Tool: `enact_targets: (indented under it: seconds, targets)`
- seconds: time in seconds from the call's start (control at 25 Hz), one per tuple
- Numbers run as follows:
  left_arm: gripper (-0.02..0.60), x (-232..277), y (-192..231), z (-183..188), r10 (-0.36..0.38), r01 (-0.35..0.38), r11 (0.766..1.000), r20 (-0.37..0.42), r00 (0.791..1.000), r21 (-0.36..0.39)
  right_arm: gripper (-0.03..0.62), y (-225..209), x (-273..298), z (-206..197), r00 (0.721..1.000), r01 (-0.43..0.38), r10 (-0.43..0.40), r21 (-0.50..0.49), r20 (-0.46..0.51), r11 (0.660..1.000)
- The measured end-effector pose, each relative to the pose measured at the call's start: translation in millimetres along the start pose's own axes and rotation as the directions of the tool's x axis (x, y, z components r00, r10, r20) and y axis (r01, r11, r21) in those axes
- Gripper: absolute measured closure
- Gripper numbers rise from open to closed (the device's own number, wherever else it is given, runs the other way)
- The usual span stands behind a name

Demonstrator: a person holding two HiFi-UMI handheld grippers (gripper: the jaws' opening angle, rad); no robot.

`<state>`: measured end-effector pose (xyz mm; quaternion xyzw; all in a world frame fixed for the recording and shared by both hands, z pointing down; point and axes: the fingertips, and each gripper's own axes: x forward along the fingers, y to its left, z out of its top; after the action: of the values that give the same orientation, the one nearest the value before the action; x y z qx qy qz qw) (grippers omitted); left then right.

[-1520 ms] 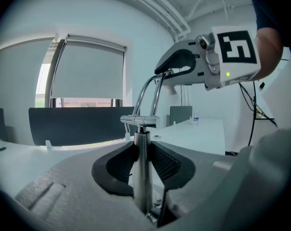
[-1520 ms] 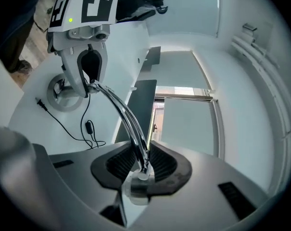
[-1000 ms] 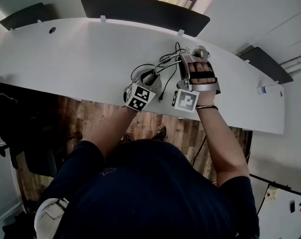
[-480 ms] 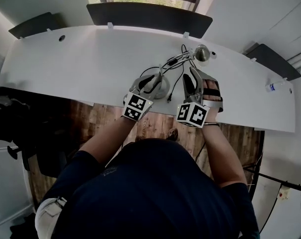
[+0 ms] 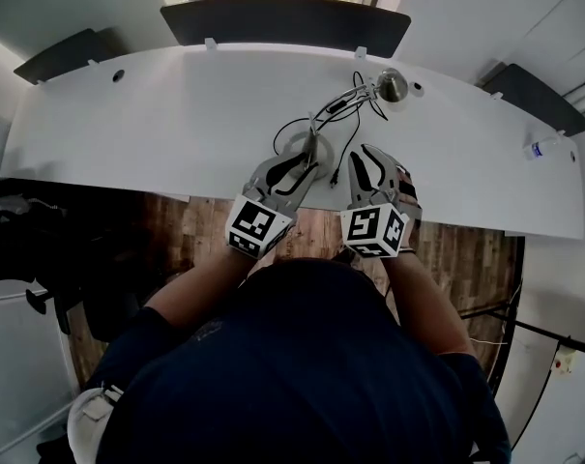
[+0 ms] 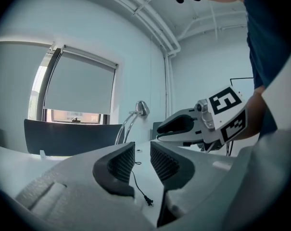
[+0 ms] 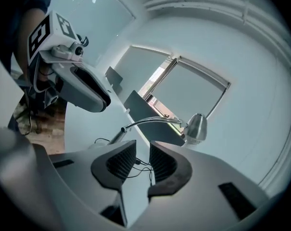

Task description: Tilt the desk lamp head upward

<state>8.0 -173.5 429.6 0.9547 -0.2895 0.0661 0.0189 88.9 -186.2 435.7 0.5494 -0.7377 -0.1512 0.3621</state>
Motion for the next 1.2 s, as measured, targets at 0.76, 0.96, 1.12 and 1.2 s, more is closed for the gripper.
enact_targets:
  seconds: [0.76, 0.96, 1.12, 1.2]
  targets:
    - [0.575, -2.4, -27.9, 13.2, -0.042, 0.043, 0.999, 0.066, 0.997, -0.005, 0.583, 28.5, -28.1, 19.7, 0.944, -0.3, 0.147, 0.58, 0.296, 0.757]
    - [0.575, -2.4, -25.9, 10.7, -0.032, 0.033, 0.999, 0.062, 0.998, -0.019, 0.583, 37.3, -30.9, 21.8, 0.932, -0.334, 0.171, 0.57, 0.32, 0.751]
    - [0.575, -1.0, -27.2, 11.1, -0.036, 0.037, 0.999, 0.057, 0.998, -0.021, 0.583, 38.7, -31.5, 25.0, 0.926, -0.347, 0.186, 0.55, 0.328, 0.76]
    - [0.575, -1.6, -28.0, 9.7, -0.038, 0.039, 0.999, 0.049, 0.998, -0.024, 0.583, 41.2, -32.1, 24.3, 0.925, -0.348, 0.19, 0.534, 0.328, 0.771]
